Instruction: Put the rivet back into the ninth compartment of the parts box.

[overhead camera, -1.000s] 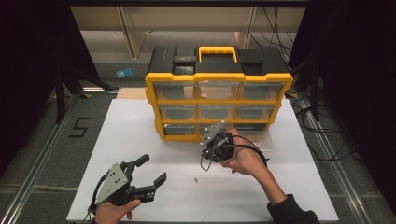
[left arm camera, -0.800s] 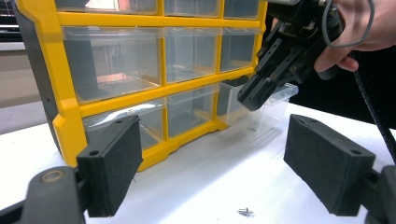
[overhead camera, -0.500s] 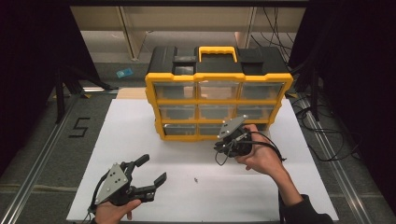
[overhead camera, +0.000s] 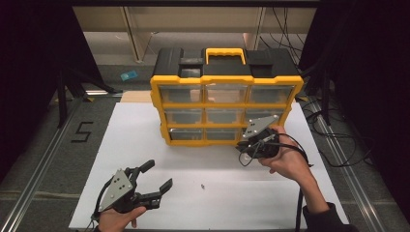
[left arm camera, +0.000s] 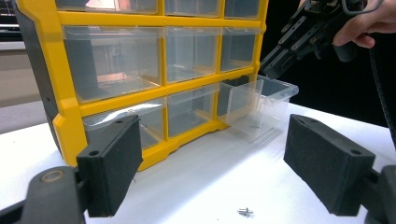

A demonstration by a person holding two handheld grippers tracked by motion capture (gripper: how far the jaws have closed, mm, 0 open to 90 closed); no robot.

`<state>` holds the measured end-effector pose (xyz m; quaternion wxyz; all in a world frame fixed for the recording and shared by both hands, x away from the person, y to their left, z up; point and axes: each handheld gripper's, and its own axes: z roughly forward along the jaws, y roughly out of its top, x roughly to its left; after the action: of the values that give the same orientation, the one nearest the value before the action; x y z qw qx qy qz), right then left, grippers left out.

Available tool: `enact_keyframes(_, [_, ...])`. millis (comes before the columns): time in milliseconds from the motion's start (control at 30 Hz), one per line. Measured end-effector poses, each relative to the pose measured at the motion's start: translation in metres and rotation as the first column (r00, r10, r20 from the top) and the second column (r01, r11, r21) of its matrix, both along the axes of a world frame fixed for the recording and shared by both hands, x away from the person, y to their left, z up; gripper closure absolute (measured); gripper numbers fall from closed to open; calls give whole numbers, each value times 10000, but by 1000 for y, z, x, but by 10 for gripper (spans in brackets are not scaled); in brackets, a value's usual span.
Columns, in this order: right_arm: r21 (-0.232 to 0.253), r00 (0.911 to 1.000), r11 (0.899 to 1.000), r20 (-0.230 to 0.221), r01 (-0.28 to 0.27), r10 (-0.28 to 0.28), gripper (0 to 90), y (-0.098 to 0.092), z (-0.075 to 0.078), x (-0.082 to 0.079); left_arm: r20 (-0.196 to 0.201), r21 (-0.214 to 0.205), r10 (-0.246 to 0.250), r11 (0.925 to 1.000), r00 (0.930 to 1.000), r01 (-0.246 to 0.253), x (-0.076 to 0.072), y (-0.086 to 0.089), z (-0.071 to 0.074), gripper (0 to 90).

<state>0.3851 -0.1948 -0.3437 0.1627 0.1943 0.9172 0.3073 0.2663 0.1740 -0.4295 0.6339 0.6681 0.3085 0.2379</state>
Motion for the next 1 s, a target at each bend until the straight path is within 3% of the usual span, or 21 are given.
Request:
enact_keyframes(433, [-56, 9981, 9981, 115, 611, -610, 831, -27, -2, 5, 4, -3, 6, 10000, 10000, -6, 0, 0, 0, 188])
enact_keyframes(733, [-17, 9920, 9922, 195, 1245, -1245, 831, -44, -5, 10, 3, 2, 9, 10000, 10000, -9, 0, 0, 0, 188])
enact_keyframes(833, [-179, 9898, 9896, 85, 1427, -1425, 832, -49, -7, 13, 21, 2, -5, 10000, 10000, 5, 0, 0, 0, 188])
enact_keyframes(1000, [-390, 9876, 9870, 273, 1559, -1549, 832, -51, -14, 17, 10, -8, 3, 10000, 10000, -3, 0, 0, 0, 188])
